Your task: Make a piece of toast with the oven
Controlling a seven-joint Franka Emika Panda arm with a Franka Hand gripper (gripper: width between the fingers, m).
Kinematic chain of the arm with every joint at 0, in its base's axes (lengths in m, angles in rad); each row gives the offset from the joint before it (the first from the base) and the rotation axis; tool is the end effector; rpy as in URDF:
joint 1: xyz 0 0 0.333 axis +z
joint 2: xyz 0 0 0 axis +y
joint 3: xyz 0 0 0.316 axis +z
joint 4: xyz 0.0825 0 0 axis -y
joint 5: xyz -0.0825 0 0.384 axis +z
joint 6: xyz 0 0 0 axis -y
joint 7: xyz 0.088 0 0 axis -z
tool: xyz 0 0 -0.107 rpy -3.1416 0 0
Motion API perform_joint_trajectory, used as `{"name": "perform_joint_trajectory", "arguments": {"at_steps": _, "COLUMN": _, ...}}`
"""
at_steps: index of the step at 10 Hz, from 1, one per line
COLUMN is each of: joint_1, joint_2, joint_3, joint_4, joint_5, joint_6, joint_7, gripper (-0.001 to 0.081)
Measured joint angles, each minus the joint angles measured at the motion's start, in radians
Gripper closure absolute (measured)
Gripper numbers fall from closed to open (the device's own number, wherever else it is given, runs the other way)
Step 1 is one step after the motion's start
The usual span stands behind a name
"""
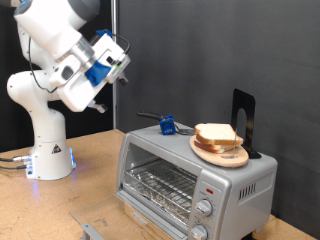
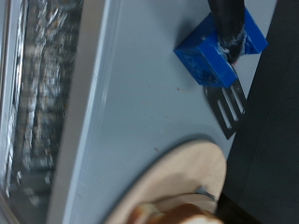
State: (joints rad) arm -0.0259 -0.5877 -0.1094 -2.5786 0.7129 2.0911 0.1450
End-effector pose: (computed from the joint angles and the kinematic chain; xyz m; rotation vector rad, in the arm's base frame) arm 0.3814 -0.0211 0.4743 -2.3361 0.7276 -0.0939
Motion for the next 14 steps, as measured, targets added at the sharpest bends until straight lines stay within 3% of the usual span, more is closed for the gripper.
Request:
{"name": "perform_joint_trajectory", "arguments": {"at_steps": 2, "joint_1": 0.009, "joint_2": -0.087, "joint_3": 0.070, "joint_4": -0.056, "joint_5": 0.000, "joint_6": 0.089, "joint_7": -0.001, "gripper": -0.0004}}
{"name": "perform_joint_trajectory", "arguments": {"at_steps": 5, "joint_1": 0.015, "joint_2": -0.084, "joint_3": 0.065, "joint_4": -0.037, "joint_5": -0.012, "joint_6": 0.009, "joint_7": -0.046, "gripper": -0.0004}}
{"name": "perform_joint_trajectory", "arguments": {"at_steps": 7, "joint_1": 0.031, "joint_2": -0.116, "joint_3": 0.089, "joint_4": -0.022, "joint_5": -0.022, "joint_6": -0.006, "joint_7": -0.084, "gripper": -0.0004}}
{"name": "perform_joint_trajectory", "arguments": {"at_steps": 10, "joint_1": 0.035, "joint_2": -0.173, "joint_3": 0.174, "joint_4": -0.019, "joint_5": -0.056, "joint_6": 0.022, "joint_7": -0.088, "gripper": -0.0004}}
{"name": "perform_joint_trajectory", "arguments": {"at_steps": 14, "joint_1": 0.035, "joint_2": -0.156, "joint_3": 0.286, "joint_4": -0.020, "joint_5": -0.094, "joint_6": 0.068, "joint_7": -0.085, "gripper": -0.0004}}
